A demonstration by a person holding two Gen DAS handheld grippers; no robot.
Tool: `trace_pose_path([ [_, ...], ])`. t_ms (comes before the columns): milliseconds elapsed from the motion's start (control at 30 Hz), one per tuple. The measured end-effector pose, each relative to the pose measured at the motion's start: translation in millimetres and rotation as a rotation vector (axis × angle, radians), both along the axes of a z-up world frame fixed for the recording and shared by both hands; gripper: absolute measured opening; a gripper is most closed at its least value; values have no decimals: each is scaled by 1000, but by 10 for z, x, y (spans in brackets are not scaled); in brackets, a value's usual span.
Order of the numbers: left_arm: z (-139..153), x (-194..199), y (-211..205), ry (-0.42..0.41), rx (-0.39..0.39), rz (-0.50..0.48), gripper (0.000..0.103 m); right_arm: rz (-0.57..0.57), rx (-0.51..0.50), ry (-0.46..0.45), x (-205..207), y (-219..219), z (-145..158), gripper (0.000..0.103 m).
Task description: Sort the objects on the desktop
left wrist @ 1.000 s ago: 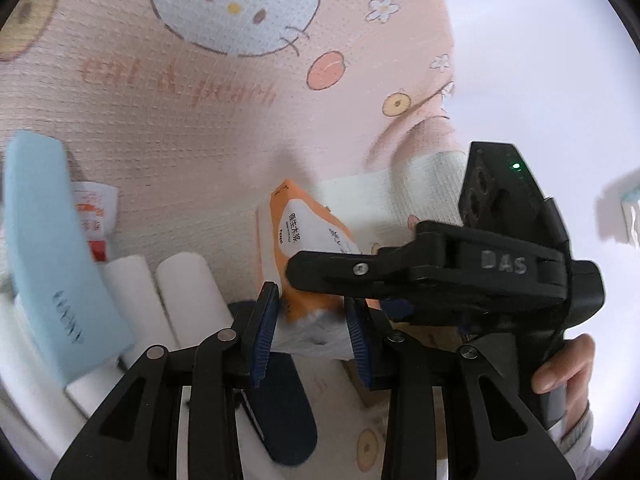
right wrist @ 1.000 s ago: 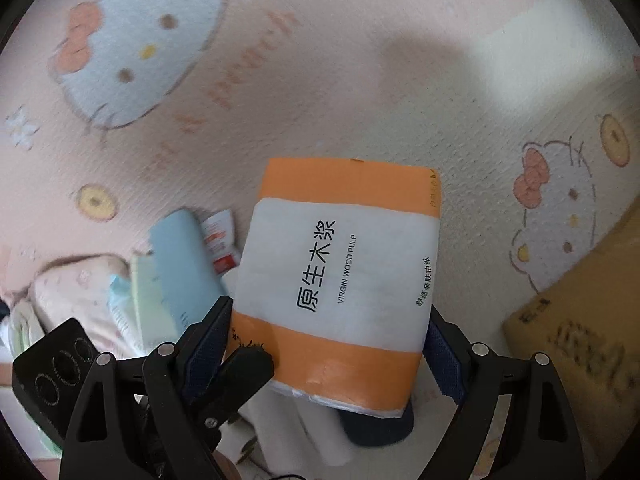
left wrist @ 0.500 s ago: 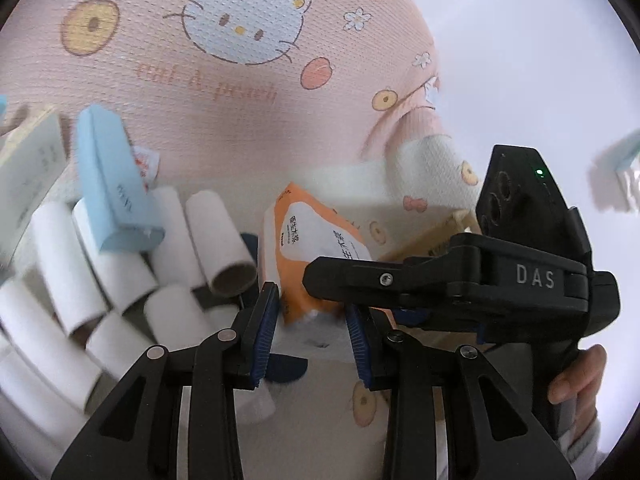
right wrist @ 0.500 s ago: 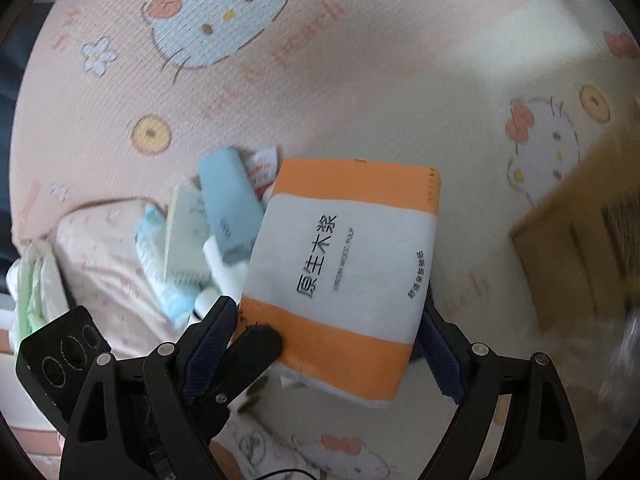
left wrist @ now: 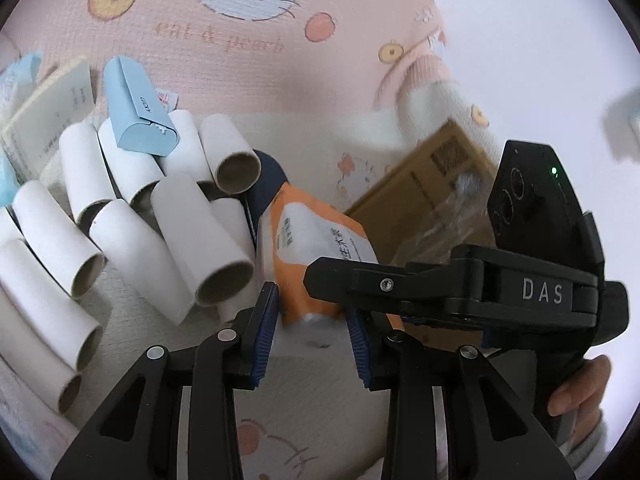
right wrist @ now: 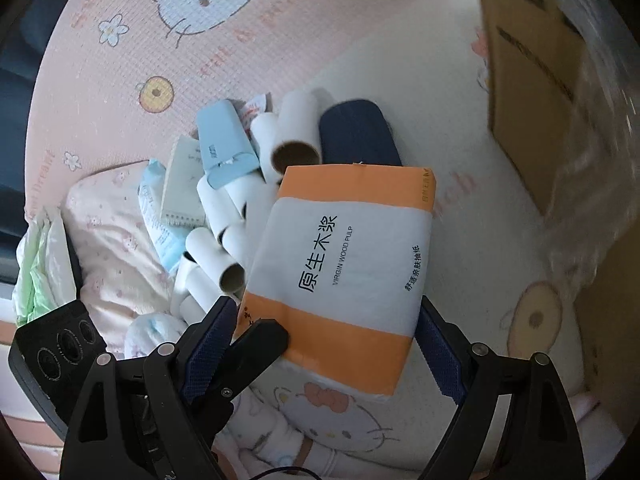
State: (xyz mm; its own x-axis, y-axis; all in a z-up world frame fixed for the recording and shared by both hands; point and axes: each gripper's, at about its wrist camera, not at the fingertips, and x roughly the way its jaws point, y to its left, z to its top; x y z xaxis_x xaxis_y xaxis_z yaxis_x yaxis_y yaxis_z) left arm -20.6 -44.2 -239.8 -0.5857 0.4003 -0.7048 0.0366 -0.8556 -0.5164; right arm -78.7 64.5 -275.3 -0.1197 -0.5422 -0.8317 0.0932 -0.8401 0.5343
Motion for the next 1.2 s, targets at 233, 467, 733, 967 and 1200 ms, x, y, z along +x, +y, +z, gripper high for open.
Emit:
trace_pose_path([
  [233,-145,94,210,-89,-42,-70,38,-30,-11,-25,219,167,-187,87],
  [467,-198,194,325,-127,-142,-69,38,-65,-105,-55,326,329,-292,87],
  [733,-183,352,179,-158,-153,35,38,-51,-132,-32,458,341,-258,87],
  [967,-109,488,89,-147,-116,82,38,-3,-57,89,479,364,-37,87],
  [1200,-120,495,184,-162,-156,49,21,163,171,278,670,265,158,33],
])
